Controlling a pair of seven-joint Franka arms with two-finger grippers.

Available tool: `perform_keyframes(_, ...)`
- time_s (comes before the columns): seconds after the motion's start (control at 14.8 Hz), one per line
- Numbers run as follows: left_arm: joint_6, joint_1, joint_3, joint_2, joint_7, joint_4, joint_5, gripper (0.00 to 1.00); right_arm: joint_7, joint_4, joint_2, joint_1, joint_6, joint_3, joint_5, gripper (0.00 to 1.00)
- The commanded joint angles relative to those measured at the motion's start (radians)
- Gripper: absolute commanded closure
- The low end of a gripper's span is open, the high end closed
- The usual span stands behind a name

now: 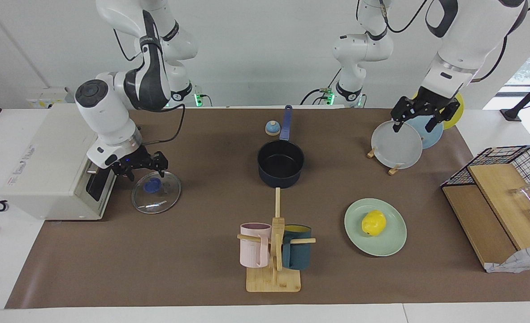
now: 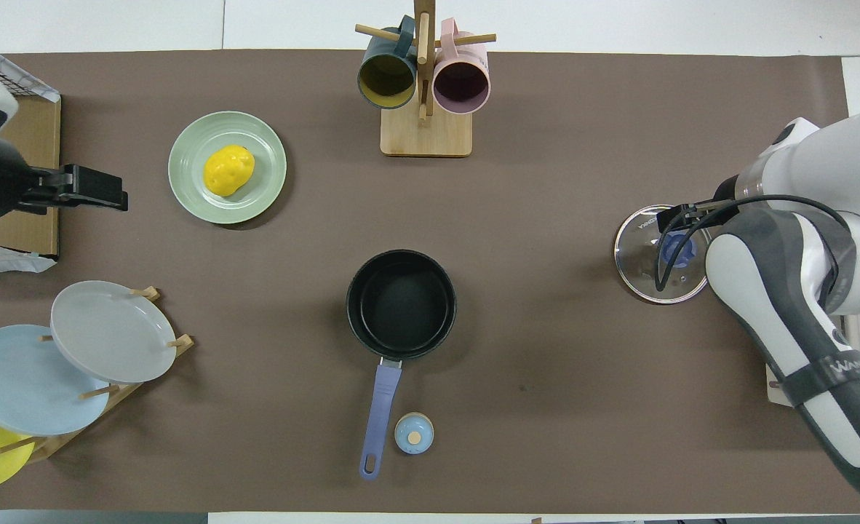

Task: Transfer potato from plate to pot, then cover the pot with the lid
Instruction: 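Reach the left gripper to the potato while the right gripper grasps the knob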

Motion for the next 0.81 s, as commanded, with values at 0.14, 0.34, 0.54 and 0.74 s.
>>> perform_keyframes(0.14, 0.134, -0.009, -0.009, 0.241, -0.003, 0.069, 0.008, 0.00, -0.083, -0.177, -0.021, -0.015, 0.164, 0.004, 0.019, 0.00)
perform_keyframes(0.34, 0.232, -0.021, -0.009, 0.332, 0.021, 0.072, 0.034, 0.00, -0.094, -0.189, -0.018, -0.017, 0.169, 0.004, 0.019, 0.00)
perform_keyframes(0.54, 0.348, -0.023, -0.009, 0.416, 0.085, 0.078, 0.070, 0.00, -0.154, -0.213, -0.022, -0.015, 0.199, 0.004, 0.019, 0.00)
perform_keyframes(0.74, 0.390, -0.018, -0.011, 0.461, 0.229, 0.105, 0.062, 0.00, -0.175, -0.215, -0.018, -0.017, 0.236, 0.004, 0.019, 0.00)
